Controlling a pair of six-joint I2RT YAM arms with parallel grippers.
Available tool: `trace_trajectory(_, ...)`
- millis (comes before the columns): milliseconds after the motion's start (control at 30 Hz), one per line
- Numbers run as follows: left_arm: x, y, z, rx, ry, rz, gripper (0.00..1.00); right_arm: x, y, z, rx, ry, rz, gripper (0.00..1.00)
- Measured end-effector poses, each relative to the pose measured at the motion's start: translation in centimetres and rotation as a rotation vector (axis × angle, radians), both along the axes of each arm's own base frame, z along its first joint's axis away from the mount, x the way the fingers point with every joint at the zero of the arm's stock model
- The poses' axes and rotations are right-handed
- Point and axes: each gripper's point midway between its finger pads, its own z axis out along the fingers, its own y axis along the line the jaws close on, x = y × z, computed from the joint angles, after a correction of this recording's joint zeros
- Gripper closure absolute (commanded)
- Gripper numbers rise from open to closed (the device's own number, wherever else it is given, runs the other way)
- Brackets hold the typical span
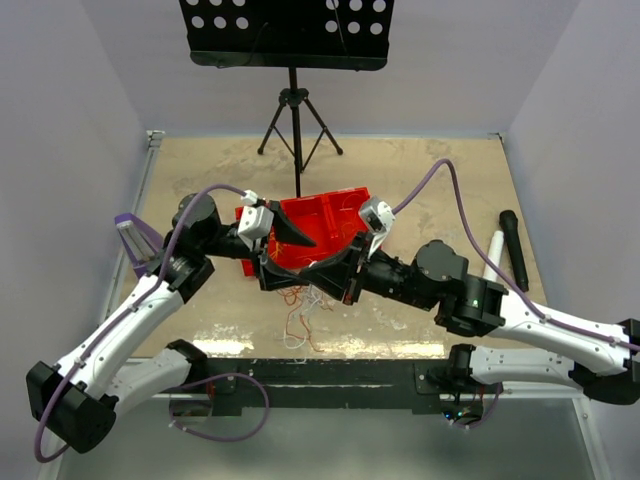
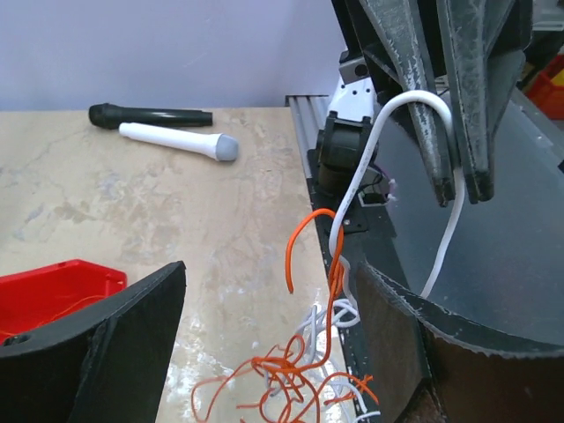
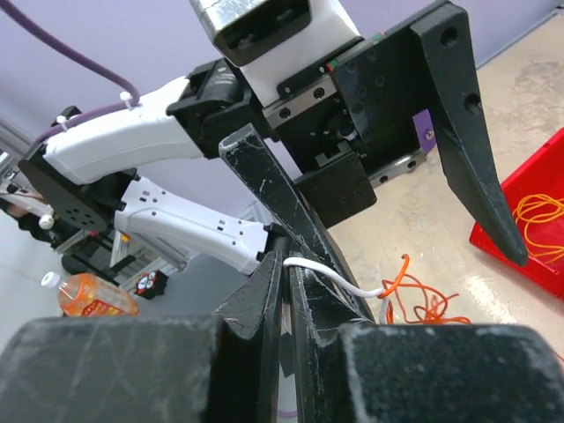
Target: Untangle the cables
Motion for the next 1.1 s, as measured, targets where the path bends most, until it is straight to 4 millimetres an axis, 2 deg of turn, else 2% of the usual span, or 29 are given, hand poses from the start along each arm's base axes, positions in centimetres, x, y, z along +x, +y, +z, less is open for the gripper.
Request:
trace_trajectory(267,-2.0,-0.6,-0.5,-0.031,0.130,-0.100,0.20,-0.2,1.7,-0.1,0.022,-0.003,0.040,0.91)
trace_trajectory(400,-2.5,-0.7,0.4,-0.052,0.133,-0.124,0.22,-0.2,3.0,-0.4,0.026,0.000,0.065,0.92)
trace_trajectory(600,-2.5,-0.8,0.8,-0.075,0.146,-0.107,0.46,-0.3,3.5,0.7,0.076,-0.013,0.081,0.93)
trace_trajectory(733,-2.1,-0.8,-0.4,-0.068,0.170,-0.073,0.52,-0.2,3.8,1.1,0.078,-0.016,0.081,0.93)
trace_trajectory(967,-1.4,-0.8,-3.1,-0.034,0.204,-0.021,0.64,-0.2,3.8,4.3,0.133,-0.045,0.082,0.94)
trace_trajectory(1100,-1.1,-0.6,-3.7,-0.028,0.175,0.003,0.76,-0.2,3.4,6.4,0.166,-0.071,0.079,0.94)
